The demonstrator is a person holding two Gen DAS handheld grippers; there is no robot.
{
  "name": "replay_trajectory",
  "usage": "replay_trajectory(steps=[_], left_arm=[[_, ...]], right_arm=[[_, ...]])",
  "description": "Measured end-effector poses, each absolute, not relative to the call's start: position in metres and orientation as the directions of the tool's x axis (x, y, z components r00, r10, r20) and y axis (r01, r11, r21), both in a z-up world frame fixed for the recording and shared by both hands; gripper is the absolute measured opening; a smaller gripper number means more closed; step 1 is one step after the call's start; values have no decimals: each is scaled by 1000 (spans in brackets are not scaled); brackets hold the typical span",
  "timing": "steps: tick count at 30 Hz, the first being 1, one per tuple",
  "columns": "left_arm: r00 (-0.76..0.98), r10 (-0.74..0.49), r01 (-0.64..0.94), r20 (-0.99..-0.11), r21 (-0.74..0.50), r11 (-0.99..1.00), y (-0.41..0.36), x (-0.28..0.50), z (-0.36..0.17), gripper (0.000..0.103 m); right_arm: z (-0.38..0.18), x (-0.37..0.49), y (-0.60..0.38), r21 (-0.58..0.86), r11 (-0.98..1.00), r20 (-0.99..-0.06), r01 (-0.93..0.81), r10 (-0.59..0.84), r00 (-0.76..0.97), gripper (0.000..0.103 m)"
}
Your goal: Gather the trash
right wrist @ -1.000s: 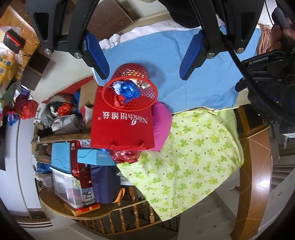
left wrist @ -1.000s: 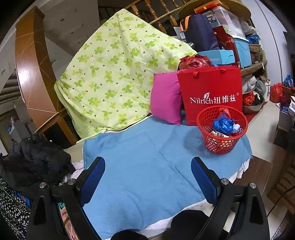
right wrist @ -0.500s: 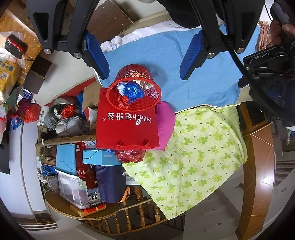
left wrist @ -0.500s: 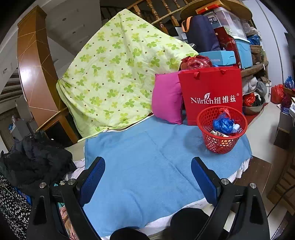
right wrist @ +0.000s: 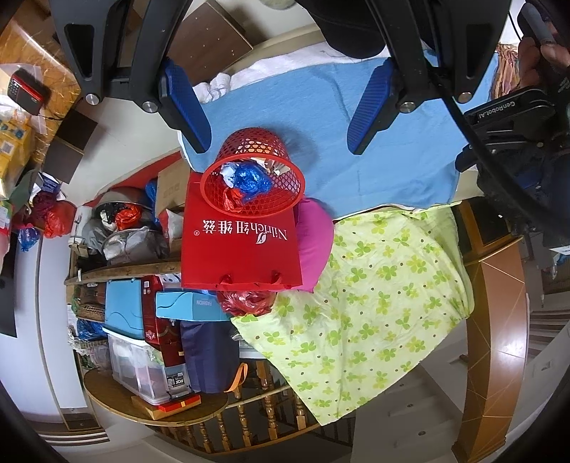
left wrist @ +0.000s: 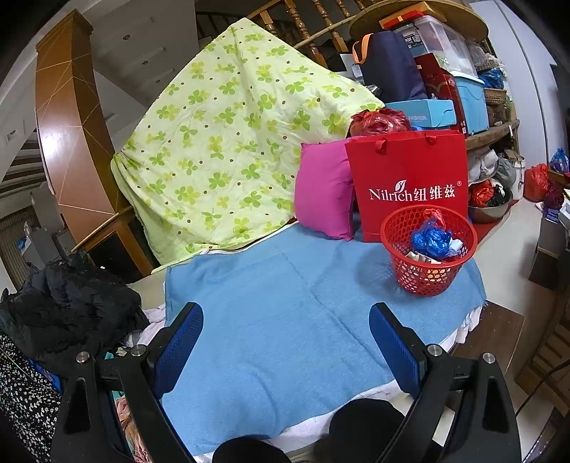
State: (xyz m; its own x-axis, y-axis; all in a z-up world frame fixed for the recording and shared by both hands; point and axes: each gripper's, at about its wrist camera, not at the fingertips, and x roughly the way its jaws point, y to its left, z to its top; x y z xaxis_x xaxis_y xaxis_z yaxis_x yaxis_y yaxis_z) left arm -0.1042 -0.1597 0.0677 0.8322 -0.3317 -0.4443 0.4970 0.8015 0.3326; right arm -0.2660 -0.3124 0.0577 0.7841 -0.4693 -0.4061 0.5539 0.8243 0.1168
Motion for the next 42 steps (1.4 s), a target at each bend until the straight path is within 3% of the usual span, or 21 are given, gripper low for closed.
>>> replay_trajectory(steps=[42], left_arm=[[826, -327, 501, -459, 333, 799, -157, -104, 62, 94]], right_arm=[[59, -267, -308, 133, 820, -417, 556, -463, 782, 82]])
